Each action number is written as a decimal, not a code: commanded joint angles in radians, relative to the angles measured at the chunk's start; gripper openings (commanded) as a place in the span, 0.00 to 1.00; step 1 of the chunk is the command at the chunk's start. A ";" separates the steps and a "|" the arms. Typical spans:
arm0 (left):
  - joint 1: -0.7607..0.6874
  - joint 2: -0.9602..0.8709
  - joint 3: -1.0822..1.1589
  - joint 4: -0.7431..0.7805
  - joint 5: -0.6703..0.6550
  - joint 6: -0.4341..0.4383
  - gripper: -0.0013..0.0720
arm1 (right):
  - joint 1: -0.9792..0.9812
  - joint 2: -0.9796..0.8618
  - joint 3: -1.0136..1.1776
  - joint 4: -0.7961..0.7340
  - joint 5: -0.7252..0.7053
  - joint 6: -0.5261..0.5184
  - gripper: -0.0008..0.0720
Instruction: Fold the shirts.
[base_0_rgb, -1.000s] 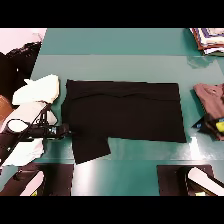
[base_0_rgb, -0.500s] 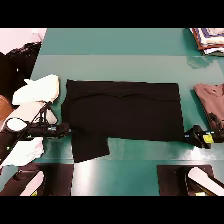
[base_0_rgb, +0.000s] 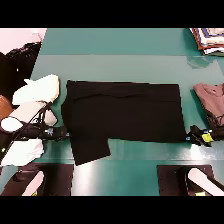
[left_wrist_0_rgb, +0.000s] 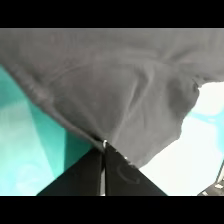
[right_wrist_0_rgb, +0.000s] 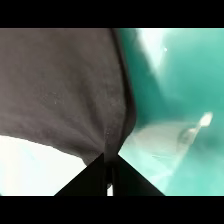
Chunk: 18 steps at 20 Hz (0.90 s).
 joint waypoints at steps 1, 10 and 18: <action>0.000 0.159 0.012 0.096 -0.143 -0.106 0.05 | 0.004 0.103 0.045 -0.106 0.099 0.000 0.03; 0.000 0.217 0.132 0.069 -0.106 -0.214 0.05 | 0.103 0.171 0.216 -0.048 0.067 0.045 0.03; 0.000 -0.428 0.431 0.069 0.249 -0.077 0.05 | 0.369 -0.308 0.640 -0.040 -0.100 0.151 0.03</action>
